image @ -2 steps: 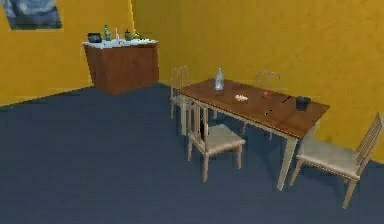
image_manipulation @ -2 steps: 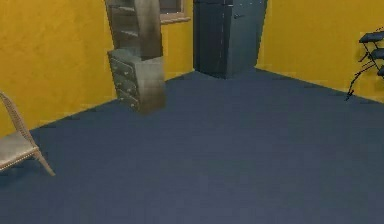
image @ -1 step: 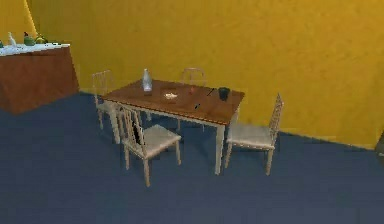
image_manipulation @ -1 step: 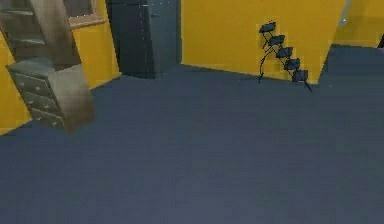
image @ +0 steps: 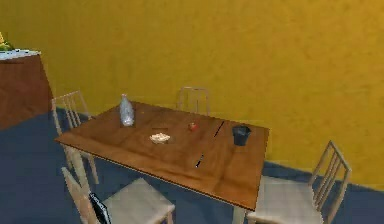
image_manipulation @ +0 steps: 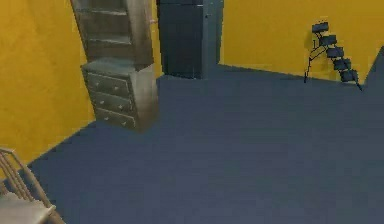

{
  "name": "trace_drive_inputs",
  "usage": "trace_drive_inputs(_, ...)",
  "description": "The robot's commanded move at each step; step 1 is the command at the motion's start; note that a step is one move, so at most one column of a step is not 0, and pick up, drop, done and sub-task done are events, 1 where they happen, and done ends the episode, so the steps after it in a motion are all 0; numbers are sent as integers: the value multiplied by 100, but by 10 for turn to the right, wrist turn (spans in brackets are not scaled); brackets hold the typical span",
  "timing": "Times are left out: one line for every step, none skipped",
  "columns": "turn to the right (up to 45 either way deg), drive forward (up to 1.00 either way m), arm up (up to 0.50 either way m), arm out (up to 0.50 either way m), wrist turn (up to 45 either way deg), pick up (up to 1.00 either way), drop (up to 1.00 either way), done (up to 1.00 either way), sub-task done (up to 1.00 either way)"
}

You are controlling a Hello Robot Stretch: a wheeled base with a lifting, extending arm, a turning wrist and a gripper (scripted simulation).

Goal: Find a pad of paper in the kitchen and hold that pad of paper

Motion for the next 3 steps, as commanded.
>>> trace_drive_inputs(-450,0,0,0,0,0,0,0,0)
trace_drive_inputs(-450,0,0,0,0,0,0,0,0)
trace_drive_inputs(-300,0,0,0,0,0,0,0,0)
